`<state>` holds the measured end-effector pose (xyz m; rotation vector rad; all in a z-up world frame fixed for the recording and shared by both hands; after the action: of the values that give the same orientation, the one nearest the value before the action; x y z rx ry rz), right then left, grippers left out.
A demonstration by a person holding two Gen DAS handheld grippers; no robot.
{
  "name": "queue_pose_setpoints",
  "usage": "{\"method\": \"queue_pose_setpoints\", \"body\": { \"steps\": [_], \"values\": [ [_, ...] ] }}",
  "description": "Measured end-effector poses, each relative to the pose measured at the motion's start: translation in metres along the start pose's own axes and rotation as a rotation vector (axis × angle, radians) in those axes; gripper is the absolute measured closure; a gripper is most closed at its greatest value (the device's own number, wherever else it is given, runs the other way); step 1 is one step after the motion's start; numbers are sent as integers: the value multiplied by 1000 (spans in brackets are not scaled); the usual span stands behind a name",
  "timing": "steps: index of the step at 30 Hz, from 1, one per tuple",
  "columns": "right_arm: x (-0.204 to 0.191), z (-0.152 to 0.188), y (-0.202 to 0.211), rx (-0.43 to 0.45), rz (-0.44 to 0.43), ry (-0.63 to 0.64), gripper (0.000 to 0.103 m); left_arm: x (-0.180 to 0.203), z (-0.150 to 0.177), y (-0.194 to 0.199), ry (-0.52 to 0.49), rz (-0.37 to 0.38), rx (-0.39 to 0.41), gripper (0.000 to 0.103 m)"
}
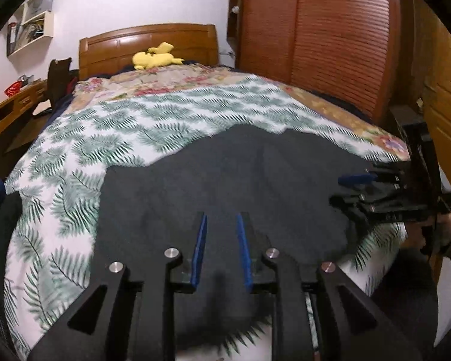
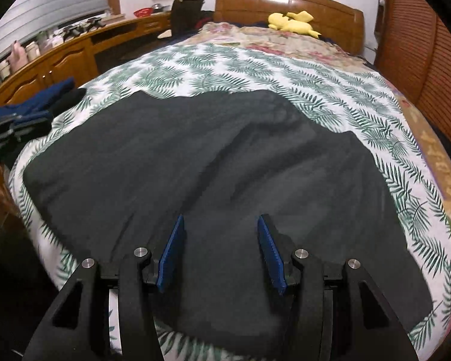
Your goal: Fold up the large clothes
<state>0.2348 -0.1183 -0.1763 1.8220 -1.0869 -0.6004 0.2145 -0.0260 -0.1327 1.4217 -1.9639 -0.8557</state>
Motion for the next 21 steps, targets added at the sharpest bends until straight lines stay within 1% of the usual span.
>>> {"method": "queue_pose_setpoints", "body": {
  "steps": [5,7,9,11,13,15,18,21],
  "values": [
    [-8,14,1,-9,-2,3,51,22,37,-2,-11,20,-52,83],
    [-9,17,-1,-11,11,7,51,28,49,-3,-4,26,-72,83],
    [-10,20,-5,-19,19,6,51,30,58,-6,-1,11,-95,83],
    [-9,21,-8,-26,19,1,51,27,63,-11,8,-21,-117,82],
    [-9,22,-8,-20,20,7,51,17,69,-17,52,-50,-137,81],
    [-7,23,-9,-17,12,4,51,9,76,-24,84,-46,-155,77],
    [-6,27,-11,-15,-6,-6,51,4,81,-30,111,-39,-154,76],
    [-6,31,-13,-14,-1,1,50,3,80,-34,115,-50,-140,75]
  ]
}}
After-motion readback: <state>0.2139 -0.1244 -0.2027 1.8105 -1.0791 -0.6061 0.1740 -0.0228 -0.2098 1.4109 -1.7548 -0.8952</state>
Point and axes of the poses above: each gripper's, at about its wrist camera, not at the fingertips, and y roughly against the way its jaws point, x to its right, z to its underside, the point moved 6 cm from there along -y, roughly the way its jaws point, and after that the axes turned 12 degrees about -x, right-handed, at the moved point
